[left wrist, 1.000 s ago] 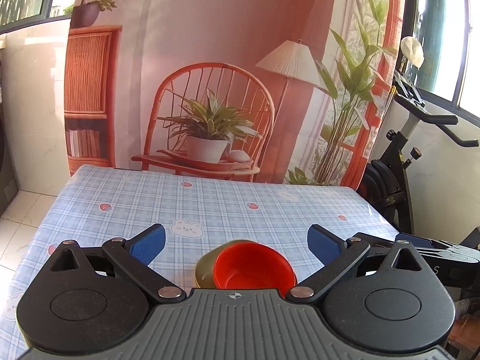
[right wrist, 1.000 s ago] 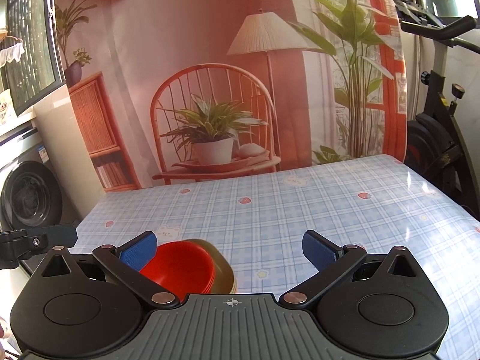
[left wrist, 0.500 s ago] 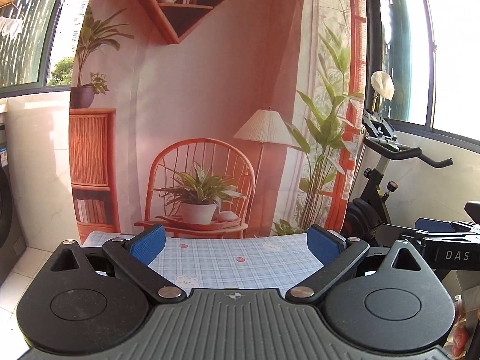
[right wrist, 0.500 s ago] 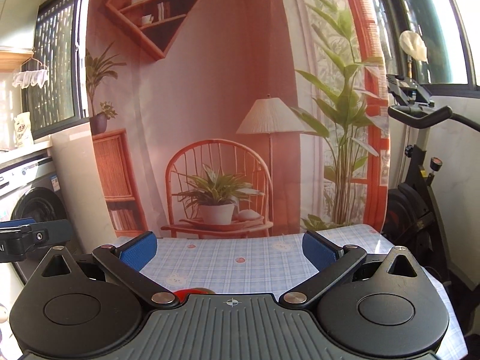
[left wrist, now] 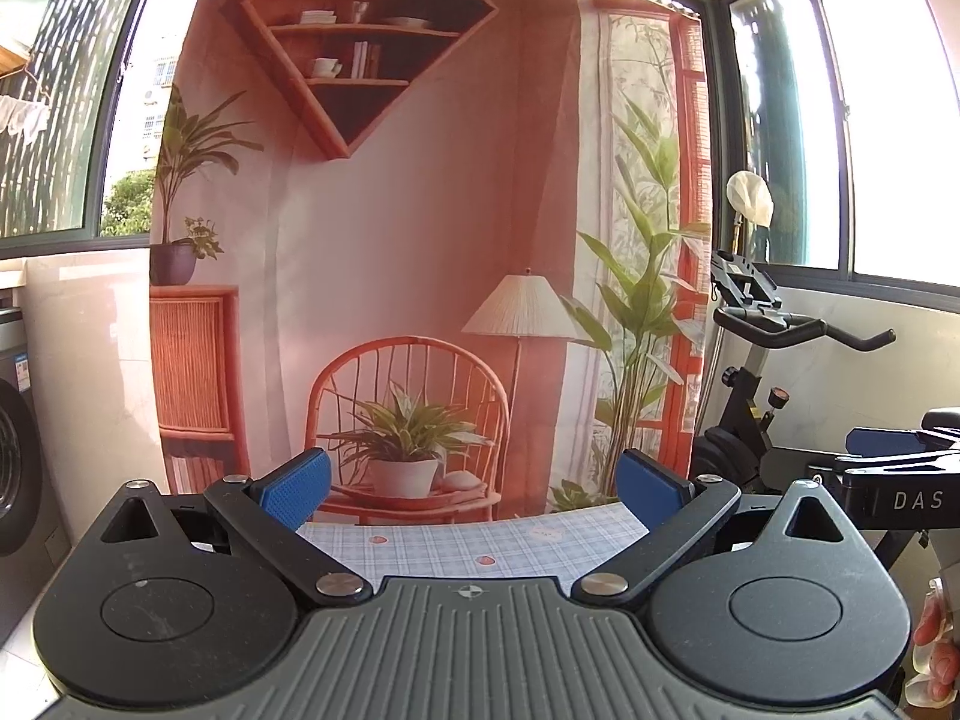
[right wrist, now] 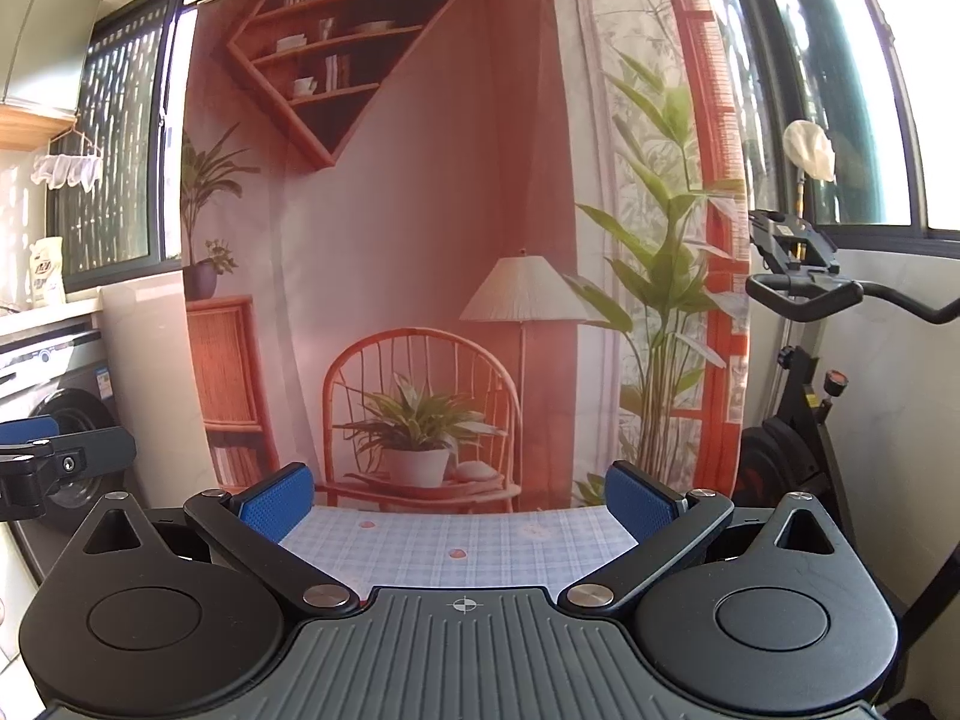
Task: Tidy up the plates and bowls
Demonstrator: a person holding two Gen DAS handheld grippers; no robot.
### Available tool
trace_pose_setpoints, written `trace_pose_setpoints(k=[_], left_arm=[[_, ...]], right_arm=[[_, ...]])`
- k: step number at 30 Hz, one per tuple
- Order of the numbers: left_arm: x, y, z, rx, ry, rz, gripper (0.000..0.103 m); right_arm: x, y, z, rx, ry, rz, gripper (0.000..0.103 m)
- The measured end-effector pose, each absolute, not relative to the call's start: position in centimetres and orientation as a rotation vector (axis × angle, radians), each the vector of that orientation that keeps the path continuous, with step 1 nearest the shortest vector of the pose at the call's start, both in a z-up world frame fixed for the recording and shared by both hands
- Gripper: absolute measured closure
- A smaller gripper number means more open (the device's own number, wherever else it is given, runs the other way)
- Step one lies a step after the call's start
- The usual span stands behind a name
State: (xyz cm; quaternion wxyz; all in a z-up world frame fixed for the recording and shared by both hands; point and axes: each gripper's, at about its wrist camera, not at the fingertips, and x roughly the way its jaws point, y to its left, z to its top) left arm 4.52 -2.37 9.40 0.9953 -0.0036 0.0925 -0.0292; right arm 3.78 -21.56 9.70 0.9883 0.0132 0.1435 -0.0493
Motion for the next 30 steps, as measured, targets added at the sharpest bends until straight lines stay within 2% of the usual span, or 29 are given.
trace_pose_setpoints(k=[30], left_arm=[[4.54, -2.1, 8.71, -0.005, 0.217, -0.123, 0.001]], right_arm=[[3.68, -20.67, 8.98, 0.03, 0.298, -0.089, 0.0]])
